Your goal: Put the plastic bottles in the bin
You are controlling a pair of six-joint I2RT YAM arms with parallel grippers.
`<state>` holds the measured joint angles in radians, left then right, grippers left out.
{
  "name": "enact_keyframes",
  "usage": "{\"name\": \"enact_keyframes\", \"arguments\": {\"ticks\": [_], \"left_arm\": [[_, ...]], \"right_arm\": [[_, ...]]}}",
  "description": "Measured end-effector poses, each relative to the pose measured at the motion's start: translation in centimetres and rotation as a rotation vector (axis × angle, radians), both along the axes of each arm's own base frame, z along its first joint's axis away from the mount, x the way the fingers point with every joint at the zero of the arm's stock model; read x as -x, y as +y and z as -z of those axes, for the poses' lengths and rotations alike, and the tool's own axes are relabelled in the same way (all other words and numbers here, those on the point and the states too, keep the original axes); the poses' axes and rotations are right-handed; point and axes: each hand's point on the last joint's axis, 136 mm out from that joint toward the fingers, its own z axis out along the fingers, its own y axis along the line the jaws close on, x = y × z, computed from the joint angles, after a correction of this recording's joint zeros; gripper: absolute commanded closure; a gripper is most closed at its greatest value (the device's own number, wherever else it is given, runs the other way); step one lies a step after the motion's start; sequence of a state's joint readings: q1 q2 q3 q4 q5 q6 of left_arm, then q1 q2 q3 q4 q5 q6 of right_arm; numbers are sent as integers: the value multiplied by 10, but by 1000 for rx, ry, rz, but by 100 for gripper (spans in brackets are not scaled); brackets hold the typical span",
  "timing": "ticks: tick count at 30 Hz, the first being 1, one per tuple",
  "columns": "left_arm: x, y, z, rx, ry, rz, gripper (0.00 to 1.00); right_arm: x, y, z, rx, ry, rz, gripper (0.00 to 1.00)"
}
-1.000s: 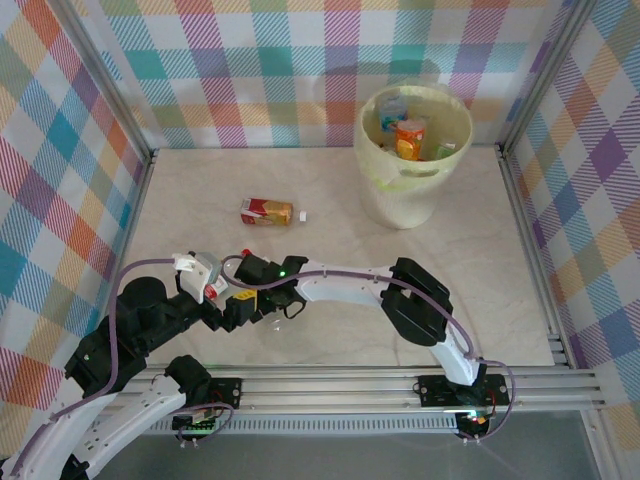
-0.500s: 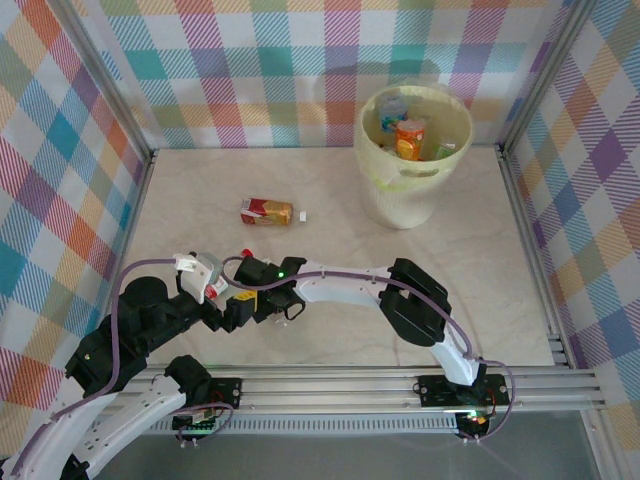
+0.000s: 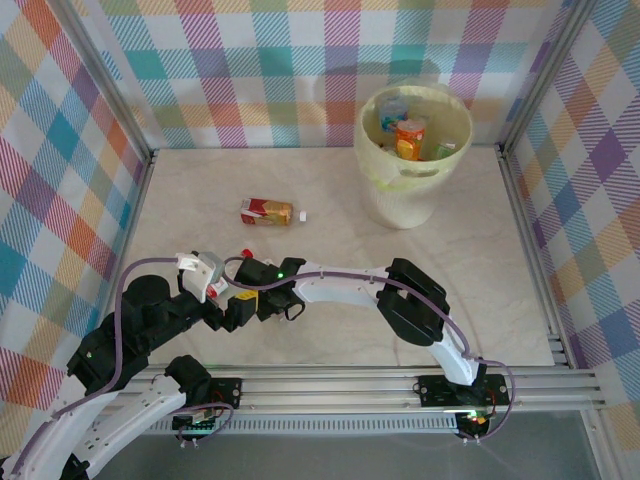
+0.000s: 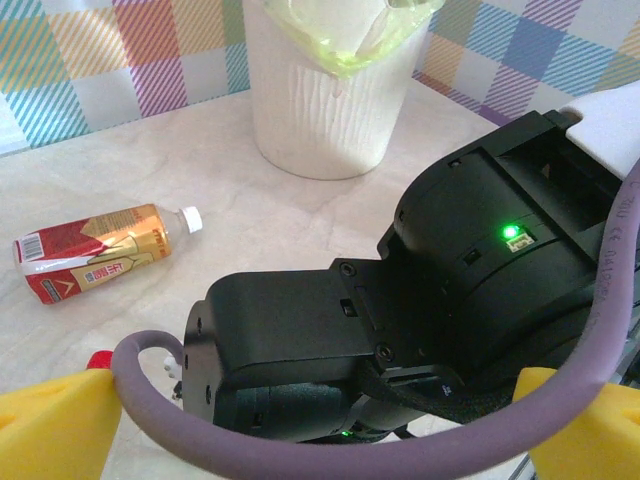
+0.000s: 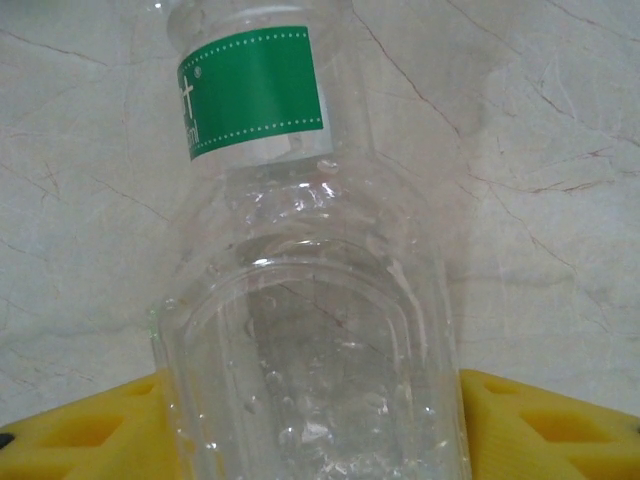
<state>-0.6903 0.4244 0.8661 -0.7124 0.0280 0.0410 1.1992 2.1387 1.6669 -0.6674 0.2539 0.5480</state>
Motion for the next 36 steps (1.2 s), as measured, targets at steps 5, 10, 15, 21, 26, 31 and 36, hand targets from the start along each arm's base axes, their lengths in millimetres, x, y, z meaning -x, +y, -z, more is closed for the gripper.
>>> {"name": "enact_keyframes", "arguments": {"ticks": [5,10,15,21,26,31,36], "left_arm": [[1,-2,0,3,5,14,0],[3,-6,-1,12,6,36,0],[4,-8,-1,14,11,47,0],[4,-9,0,14,16,54,0],[3,-9,0,13,17,50,0],[3,-10,1,12,19,51,0],[3,-10,1,13,20,55,0]], "right_arm": [[-5,-5,-1,-27,-5,26,41],[-14,-28,-1,-22,-2,66,42],[-28,-60,-3,-6,-6,126,43],[-42,-90,-19,-20,-29,185,44],[-50,-97,-43,-75,-59,205,45],[-60,-101,-67,-130,-97,206,45],[-69,-105,-98,-199,-138,190,46]]}}
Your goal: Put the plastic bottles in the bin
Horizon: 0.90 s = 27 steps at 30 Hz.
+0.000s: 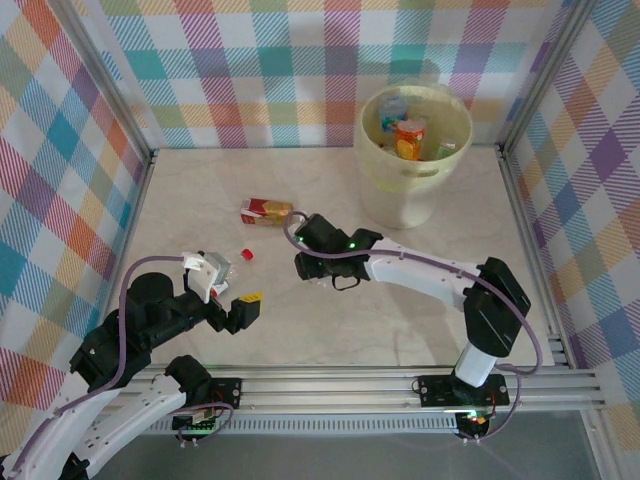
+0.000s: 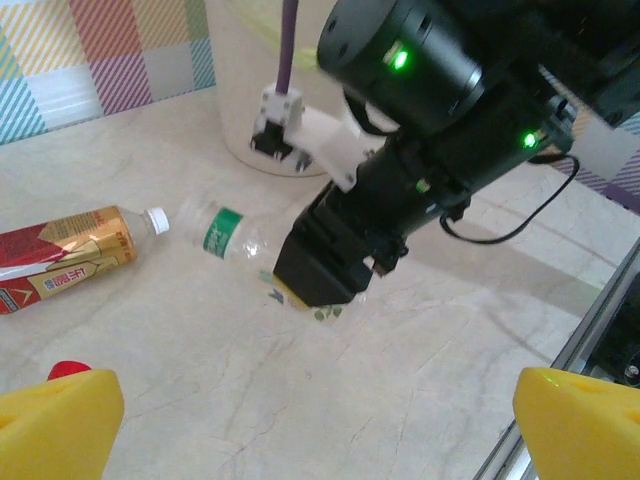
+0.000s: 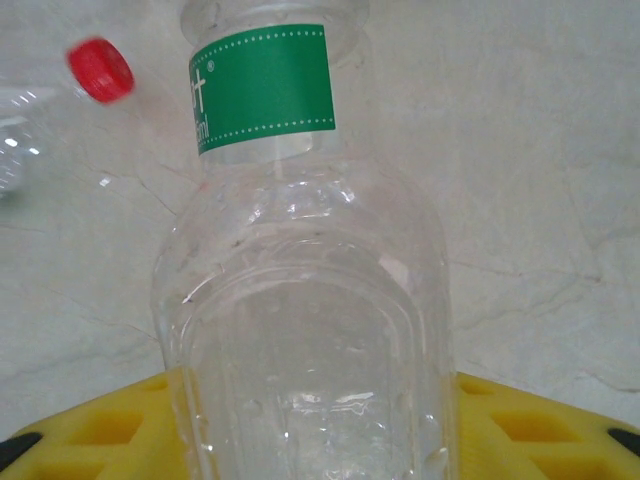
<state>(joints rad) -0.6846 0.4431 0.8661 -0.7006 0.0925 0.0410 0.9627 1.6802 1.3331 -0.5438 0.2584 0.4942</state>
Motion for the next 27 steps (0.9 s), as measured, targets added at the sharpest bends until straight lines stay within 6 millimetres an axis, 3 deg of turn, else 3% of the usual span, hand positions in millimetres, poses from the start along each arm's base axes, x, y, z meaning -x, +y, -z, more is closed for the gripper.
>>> {"name": "enact_keyframes", "arguments": {"ticks": [6,13,27], "left_arm": [[1,-1,0,3,2,9,0],[2,-2,0,6,5,17,0],[0,-6,3,4,28,32,0]], "right_arm": [[-13,-11,-46,-96,-76,-7,46],[-28,-37,-92,-152,-171,2,47],[-81,-90,-201,-226,-422,84,47]]}}
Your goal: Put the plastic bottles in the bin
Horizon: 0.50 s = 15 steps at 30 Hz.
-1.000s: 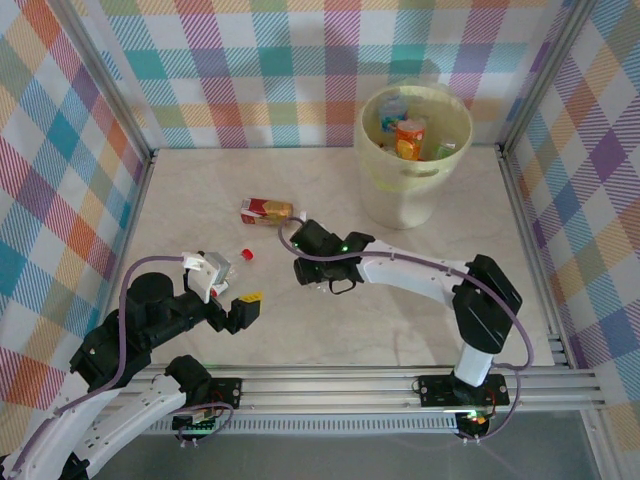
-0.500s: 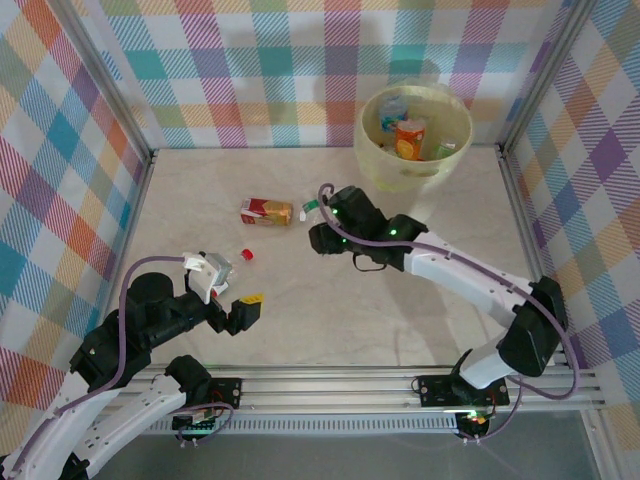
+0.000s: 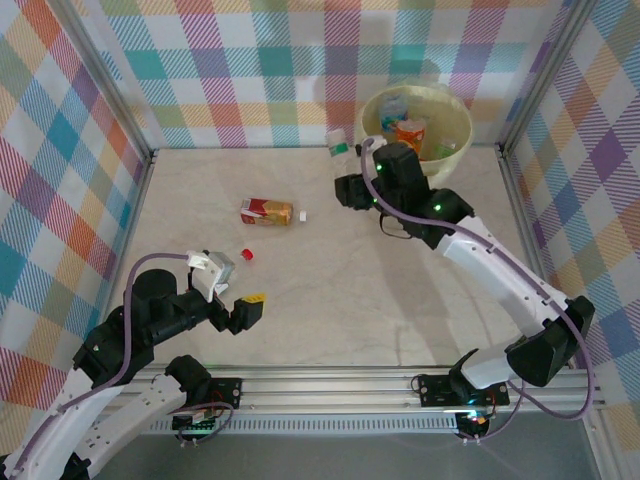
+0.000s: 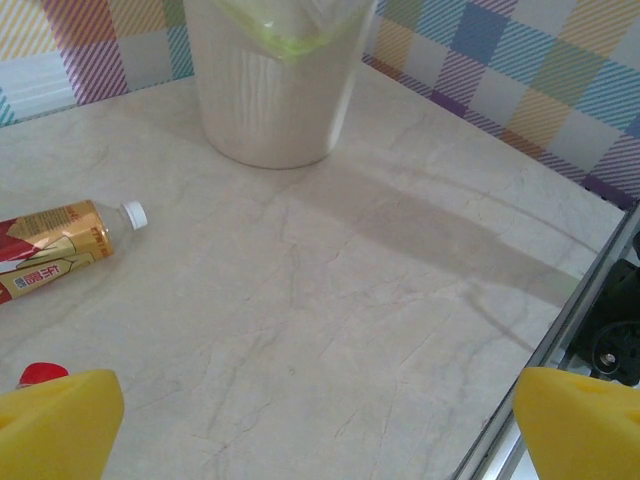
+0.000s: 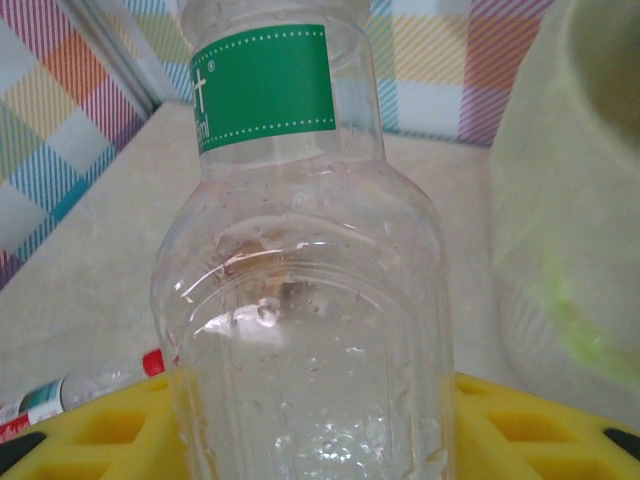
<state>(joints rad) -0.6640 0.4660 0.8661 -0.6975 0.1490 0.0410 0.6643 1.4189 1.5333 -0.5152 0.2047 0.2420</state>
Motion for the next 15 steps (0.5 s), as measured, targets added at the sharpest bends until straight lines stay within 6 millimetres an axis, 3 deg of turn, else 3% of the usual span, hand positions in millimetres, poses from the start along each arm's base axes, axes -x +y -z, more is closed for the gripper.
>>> {"name": "enact_keyframes", "arguments": {"ticks": [8,15], "left_arm": [[-1,-1,2,-6,7,-1,0],[-2,-1,2,-7,10,-1,0]], "right_arm": [[-40,-32,-41,-31,-91,93,47],[-83,-44,-64,-65,-134,138,47]]}}
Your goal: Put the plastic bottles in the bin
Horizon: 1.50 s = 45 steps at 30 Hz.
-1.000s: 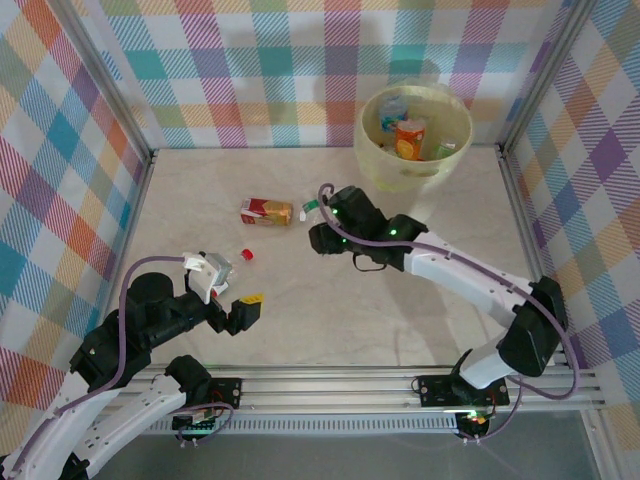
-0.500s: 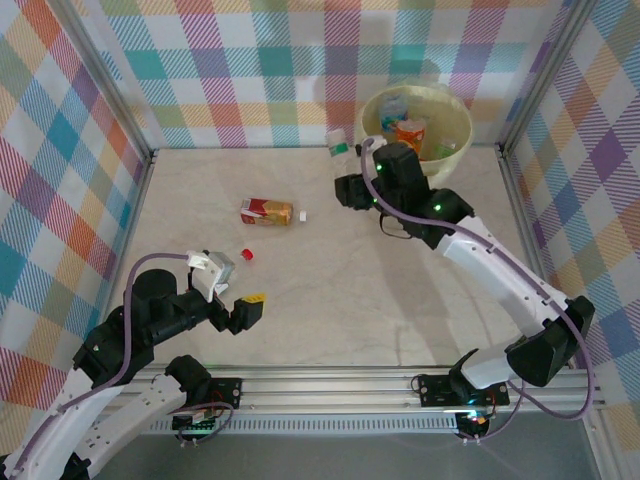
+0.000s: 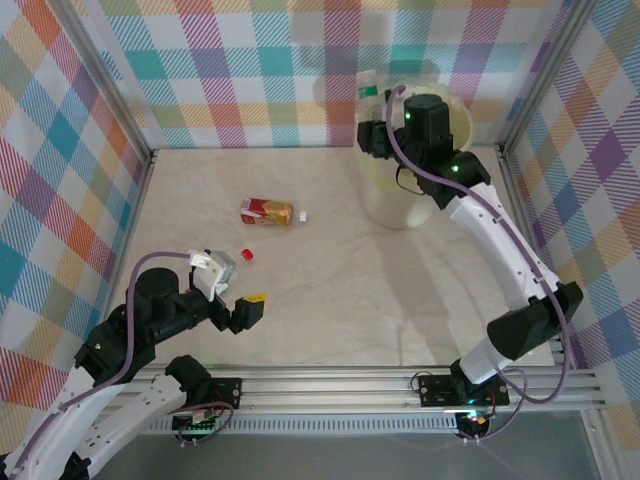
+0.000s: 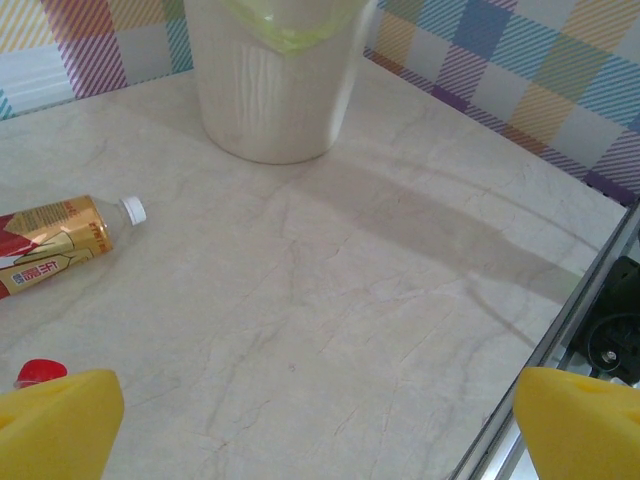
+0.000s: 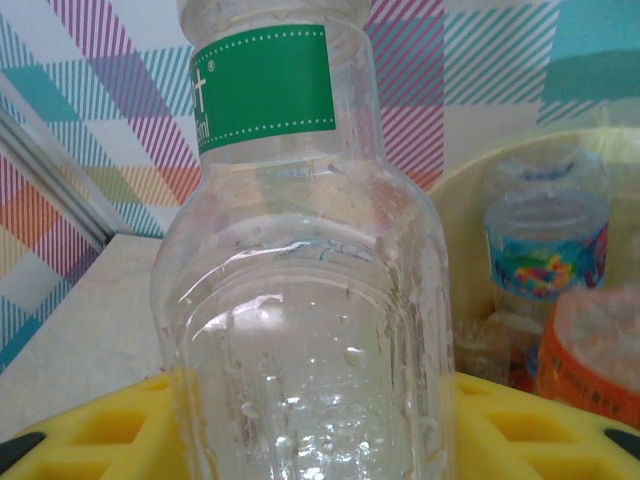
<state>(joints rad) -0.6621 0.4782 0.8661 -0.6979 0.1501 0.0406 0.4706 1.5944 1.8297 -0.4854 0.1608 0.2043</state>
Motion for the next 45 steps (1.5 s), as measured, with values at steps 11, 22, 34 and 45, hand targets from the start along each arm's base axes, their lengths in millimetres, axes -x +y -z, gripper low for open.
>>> {"name": "enact_keyframes", "arguments": {"ticks": [11,22,34,45], "left_arm": [[0,-3,3,-4,16,12,0],[-1,-3,3,-4,16,11,0],[-1,-3,3,-3,20,11,0],[-1,-3,3,-3,20,9,0]], "right_arm": [[-67,-10,3,-20,-13,82,47],[-99,-16,32,84,34,135,44],[-94,-28,43,192,63,143,36],[-94,-31,44,212,66,144,18]]}}
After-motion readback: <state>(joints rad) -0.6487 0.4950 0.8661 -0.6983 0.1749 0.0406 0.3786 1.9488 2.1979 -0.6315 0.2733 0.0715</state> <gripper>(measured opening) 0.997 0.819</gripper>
